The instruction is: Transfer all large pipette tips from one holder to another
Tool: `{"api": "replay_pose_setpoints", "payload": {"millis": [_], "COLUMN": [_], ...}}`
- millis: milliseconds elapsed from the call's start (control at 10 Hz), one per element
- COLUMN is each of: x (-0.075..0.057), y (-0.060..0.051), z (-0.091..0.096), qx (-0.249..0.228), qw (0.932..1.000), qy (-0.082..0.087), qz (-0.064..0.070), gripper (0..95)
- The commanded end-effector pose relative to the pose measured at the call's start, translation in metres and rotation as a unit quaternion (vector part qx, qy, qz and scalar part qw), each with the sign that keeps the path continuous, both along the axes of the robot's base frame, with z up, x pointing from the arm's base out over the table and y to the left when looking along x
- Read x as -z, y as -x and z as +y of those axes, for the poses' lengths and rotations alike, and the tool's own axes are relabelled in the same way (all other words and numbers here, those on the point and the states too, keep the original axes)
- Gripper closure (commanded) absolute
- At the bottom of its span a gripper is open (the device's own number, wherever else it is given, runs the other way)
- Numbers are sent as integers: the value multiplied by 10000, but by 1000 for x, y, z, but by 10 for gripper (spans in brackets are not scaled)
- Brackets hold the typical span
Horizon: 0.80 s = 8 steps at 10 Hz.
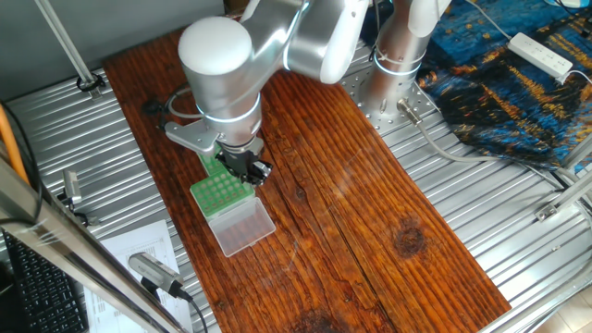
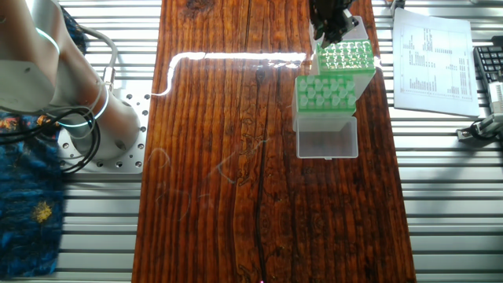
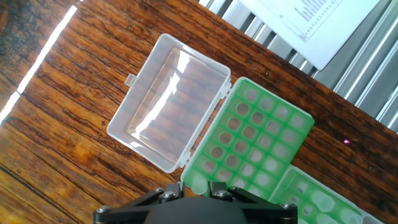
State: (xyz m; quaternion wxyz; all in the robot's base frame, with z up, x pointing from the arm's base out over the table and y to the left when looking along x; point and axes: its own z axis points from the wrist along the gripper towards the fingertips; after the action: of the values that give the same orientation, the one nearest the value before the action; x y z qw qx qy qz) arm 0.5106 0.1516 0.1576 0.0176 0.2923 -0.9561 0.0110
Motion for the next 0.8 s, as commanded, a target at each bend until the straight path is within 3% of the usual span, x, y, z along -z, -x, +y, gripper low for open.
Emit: {"api": "replay_pose_setpoints", "payload": {"millis": [100, 800], "x": [2, 6], "y": [-1, -2], "z": [0, -1], "qx": [-4, 26], "qw": [10000, 10000], "qy": [3, -1], "qz": [-14, -85], "gripper": [760, 760]}}
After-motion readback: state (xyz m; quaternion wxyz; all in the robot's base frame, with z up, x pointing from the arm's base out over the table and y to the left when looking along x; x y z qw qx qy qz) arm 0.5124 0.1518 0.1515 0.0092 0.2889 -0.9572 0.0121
